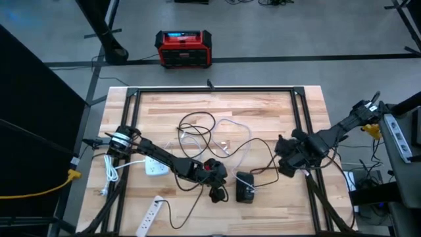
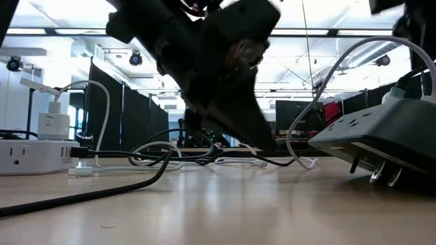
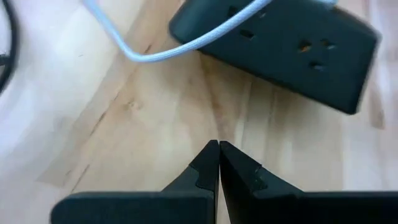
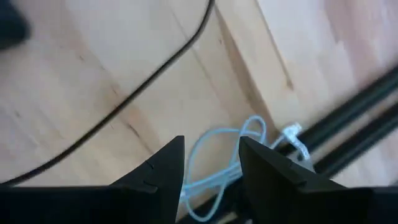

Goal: Insert USB
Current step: Insert the blue charger cable into the top white outlet extension

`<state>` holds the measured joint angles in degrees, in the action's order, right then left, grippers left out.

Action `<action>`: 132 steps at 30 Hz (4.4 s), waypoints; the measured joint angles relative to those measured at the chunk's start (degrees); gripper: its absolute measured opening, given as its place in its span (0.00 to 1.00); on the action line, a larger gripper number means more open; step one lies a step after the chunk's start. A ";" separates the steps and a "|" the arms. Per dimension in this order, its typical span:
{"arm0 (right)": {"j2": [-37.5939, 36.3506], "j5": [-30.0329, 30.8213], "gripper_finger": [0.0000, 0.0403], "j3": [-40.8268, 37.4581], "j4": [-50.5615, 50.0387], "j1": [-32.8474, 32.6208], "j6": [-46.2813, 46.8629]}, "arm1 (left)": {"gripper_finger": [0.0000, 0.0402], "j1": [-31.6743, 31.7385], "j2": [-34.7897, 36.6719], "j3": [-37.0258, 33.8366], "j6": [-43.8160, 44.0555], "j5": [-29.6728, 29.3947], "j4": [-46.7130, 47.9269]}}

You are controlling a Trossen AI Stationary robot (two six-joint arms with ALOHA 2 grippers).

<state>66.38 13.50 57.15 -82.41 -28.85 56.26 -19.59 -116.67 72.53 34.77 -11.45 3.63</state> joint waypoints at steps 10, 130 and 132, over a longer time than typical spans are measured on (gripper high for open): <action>1.23 0.03 0.41 -10.66 0.33 19.09 -6.52 | 0.00 -1.50 0.45 0.00 -1.17 -1.59 3.10; 14.26 -1.80 0.48 -18.57 33.46 27.87 -6.53 | 0.00 -7.74 4.42 -0.02 -7.24 -18.99 -7.62; 15.09 -2.37 0.46 -19.33 36.48 27.87 -6.94 | 0.00 -7.76 4.42 0.00 -7.24 -18.99 -7.65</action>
<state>81.47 11.13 37.82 -45.93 -0.97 49.32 -27.35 -112.25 72.53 27.53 -30.44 -4.03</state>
